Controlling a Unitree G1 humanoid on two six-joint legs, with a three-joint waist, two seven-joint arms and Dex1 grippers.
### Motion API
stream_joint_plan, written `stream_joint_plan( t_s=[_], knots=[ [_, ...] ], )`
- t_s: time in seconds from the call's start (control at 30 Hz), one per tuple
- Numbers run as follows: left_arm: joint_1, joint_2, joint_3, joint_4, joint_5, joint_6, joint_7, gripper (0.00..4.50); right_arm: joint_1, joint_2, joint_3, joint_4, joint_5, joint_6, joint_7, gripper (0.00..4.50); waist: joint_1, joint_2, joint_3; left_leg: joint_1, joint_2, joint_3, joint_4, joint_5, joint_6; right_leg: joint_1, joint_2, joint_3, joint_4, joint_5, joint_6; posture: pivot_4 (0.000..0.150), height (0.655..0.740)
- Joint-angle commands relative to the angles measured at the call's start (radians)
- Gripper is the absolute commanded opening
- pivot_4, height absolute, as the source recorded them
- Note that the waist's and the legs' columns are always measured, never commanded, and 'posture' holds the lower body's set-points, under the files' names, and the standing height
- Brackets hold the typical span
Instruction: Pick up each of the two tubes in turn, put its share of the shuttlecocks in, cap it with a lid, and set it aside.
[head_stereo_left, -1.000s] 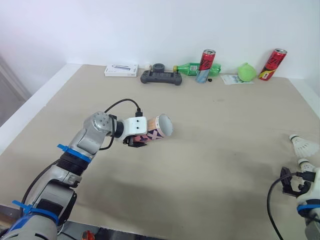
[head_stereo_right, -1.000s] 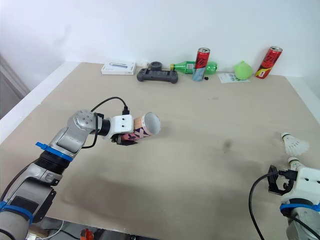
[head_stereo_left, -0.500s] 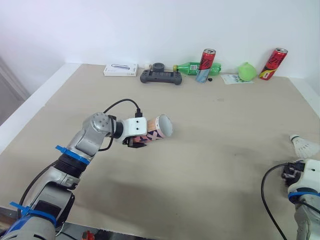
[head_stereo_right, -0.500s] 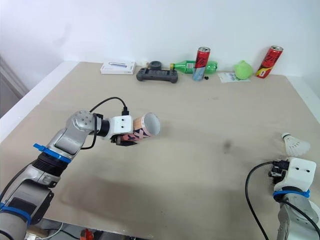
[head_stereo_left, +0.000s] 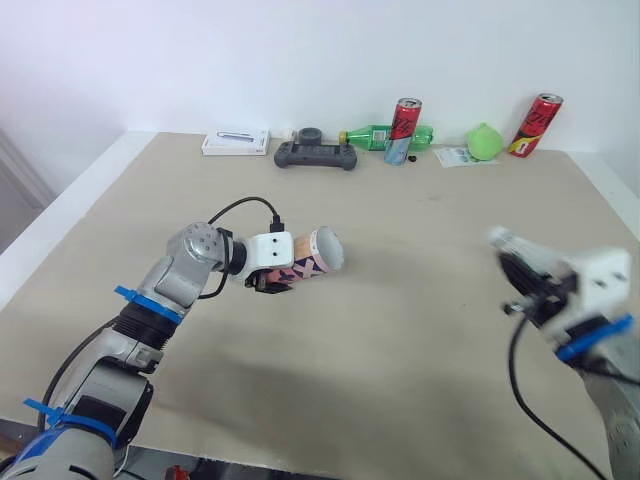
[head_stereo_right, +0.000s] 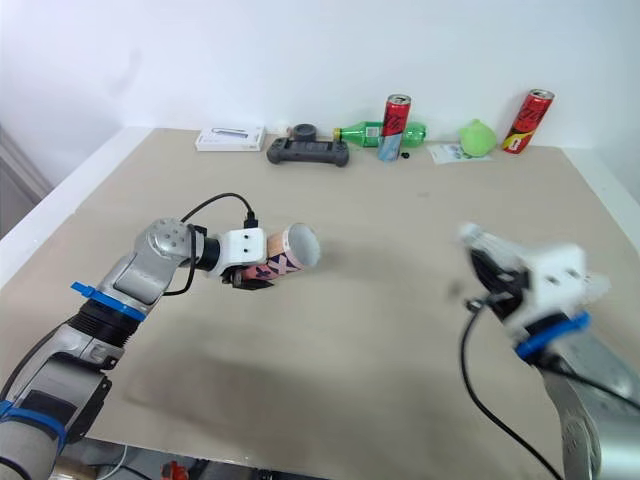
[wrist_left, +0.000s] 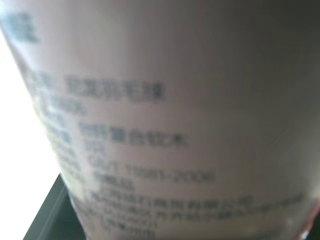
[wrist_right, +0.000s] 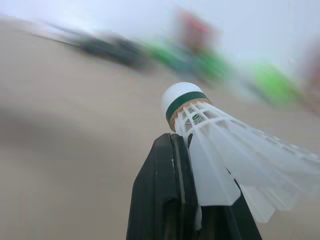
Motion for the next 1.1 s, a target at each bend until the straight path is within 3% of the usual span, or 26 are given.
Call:
stream_joint_plan(
  t_s=[0.03, 0.23, 0.43, 0.5, 0.57, 0.7, 0.8, 0.93, 1.1],
  knots=[
    [0.006, -0.015, -0.023, 0.023, -0.011, 0.0, -0.01, 3.05, -0.165, -0.085, 0.158, -0.043, 0.022, 0.071, 0.085, 0.04, 0.006, -0.005, 0.001, -0.001, 0.001, 0.0, 0.0, 0.0, 0.0, -0.001, -0.001, -0.001, -0.001, 0.0, 0.0, 0.15, 0.7395],
    [0.011, -0.009, -0.017, 0.014, -0.01, 0.007, -0.006, 3.05, -0.422, -0.139, 0.489, 0.055, -0.116, 0.028, 0.255, 0.04, 0.011, -0.006, 0.001, -0.008, -0.001, 0.001, 0.0, -0.001, 0.001, -0.002, -0.003, -0.003, -0.001, -0.001, 0.0, 0.15, 0.7395],
    [0.035, 0.0, -0.016, -0.026, -0.013, 0.028, 0.0, 3.05, -0.509, -0.123, 0.622, 0.154, -0.246, -0.048, 0.319, 0.04, 0.007, -0.006, 0.001, -0.013, -0.003, 0.001, 0.001, -0.003, 0.005, -0.006, -0.002, -0.003, -0.001, 0.0, 0.007, 0.15, 0.7395],
    [0.045, 0.003, -0.014, -0.045, -0.015, 0.041, 0.001, 3.05, -0.525, -0.105, 0.622, 0.169, -0.25, -0.056, 0.331, 0.71, 0.006, -0.007, 0.001, -0.012, -0.001, 0.001, 0.002, -0.003, 0.005, -0.006, -0.001, -0.004, 0.0, -0.001, 0.003, 0.15, 0.7395],
    [0.054, 0.009, -0.014, -0.055, -0.014, 0.045, 0.003, 3.05, -0.534, -0.085, 0.599, 0.163, -0.227, -0.037, 0.336, 1.42, 0.006, -0.007, 0.001, -0.011, 0.0, 0.002, 0.002, -0.003, 0.004, -0.005, -0.001, -0.004, 0.0, 0.0, 0.002, 0.15, 0.7395],
    [0.06, 0.012, -0.017, -0.062, -0.013, 0.05, 0.003, 3.05, -0.517, -0.06, 0.527, 0.11, -0.157, 0.032, 0.325, 3.32, 0.006, -0.007, 0.001, -0.01, 0.001, 0.002, 0.001, -0.003, 0.004, -0.006, 0.0, -0.004, 0.001, 0.0, 0.003, 0.15, 0.7395],
    [0.058, 0.01, -0.018, -0.063, -0.014, 0.051, 0.004, 3.05, -0.452, -0.044, 0.383, 0.047, -0.052, 0.138, 0.273, 4.49, 0.009, -0.007, 0.001, -0.011, 0.001, 0.001, 0.001, -0.003, 0.004, -0.006, 0.001, -0.003, 0.001, 0.001, 0.004, 0.15, 0.7395],
    [0.061, 0.009, -0.019, -0.055, -0.012, 0.044, 0.007, 3.05, -0.301, 0.023, 0.131, 0.021, 0.037, 0.225, 0.141, 4.49, 0.009, -0.008, 0.001, -0.012, 0.0, 0.0, 0.001, -0.003, 0.004, -0.005, -0.001, -0.003, 0.0, -0.001, 0.005, 0.15, 0.7395],
    [0.058, -0.006, -0.029, -0.037, -0.013, 0.033, 0.008, 3.05, -0.15, 0.084, -0.082, 0.104, -0.12, 0.124, -0.074, 4.49, 0.009, -0.007, 0.001, -0.01, 0.0, 0.001, 0.002, -0.003, 0.004, -0.004, -0.001, -0.003, 0.001, -0.001, 0.002, 0.15, 0.7395]
  ],
)
